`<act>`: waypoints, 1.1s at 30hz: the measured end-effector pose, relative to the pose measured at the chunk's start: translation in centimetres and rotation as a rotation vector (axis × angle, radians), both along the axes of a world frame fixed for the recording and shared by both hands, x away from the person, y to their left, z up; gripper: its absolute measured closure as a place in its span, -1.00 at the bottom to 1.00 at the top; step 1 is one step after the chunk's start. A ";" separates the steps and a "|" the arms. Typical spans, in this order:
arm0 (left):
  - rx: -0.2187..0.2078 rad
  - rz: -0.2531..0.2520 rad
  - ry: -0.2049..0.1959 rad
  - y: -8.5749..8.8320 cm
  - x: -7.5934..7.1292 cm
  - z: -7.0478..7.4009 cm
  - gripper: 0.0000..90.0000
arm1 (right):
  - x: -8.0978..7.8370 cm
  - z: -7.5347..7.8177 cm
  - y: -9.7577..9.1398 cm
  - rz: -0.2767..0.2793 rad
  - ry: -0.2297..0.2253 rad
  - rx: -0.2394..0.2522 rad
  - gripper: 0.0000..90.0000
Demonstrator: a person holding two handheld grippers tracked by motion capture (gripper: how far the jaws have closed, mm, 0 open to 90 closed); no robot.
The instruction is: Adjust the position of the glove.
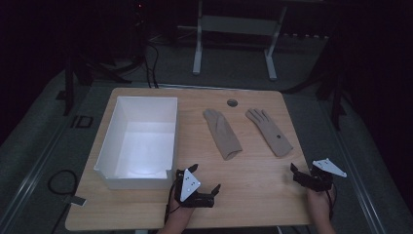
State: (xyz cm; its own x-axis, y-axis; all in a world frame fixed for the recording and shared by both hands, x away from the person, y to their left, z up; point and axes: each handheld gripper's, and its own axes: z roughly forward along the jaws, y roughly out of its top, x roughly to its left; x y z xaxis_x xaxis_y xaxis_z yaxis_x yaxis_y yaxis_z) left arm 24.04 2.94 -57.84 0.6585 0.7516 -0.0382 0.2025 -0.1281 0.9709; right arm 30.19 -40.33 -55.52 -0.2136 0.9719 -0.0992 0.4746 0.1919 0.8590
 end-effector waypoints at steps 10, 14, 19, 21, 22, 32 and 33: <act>-0.007 -0.003 0.003 0.0 0.0 0.0 -1.00 | 0.1 -0.1 0.3 -0.037 0.020 -0.034 -0.72; -0.007 -0.002 0.003 0.0 0.0 0.0 -1.00 | 0.3 0.0 0.6 -0.050 0.043 -0.060 -0.75; -0.006 -0.004 0.001 0.0 0.0 0.0 -1.00 | 0.5 1.7 0.3 -0.058 0.082 -0.042 -0.70; -0.009 -0.005 0.002 0.1 0.0 0.0 -1.00 | 0.8 2.5 0.0 -0.027 0.146 0.018 -0.69; -0.011 -0.004 0.004 0.1 0.0 0.0 -1.00 | 0.8 2.9 -0.1 -0.016 0.145 0.053 -0.66; -0.002 -0.006 -0.002 0.0 0.0 0.0 -1.00 | 1.7 5.8 2.1 0.045 0.118 0.058 -0.75; -0.002 -0.006 -0.002 0.0 0.0 0.0 -1.00 | 1.7 5.8 2.1 0.045 0.118 0.058 -0.75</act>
State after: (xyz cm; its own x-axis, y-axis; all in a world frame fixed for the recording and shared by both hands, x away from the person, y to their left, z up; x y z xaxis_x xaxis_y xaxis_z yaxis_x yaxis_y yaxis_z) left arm 24.03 2.96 -57.83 0.6632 0.7474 -0.0382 0.1999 -0.1278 0.9714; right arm 31.92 -38.27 -49.68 -0.2638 0.9645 -0.0148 0.5653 0.1670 0.8078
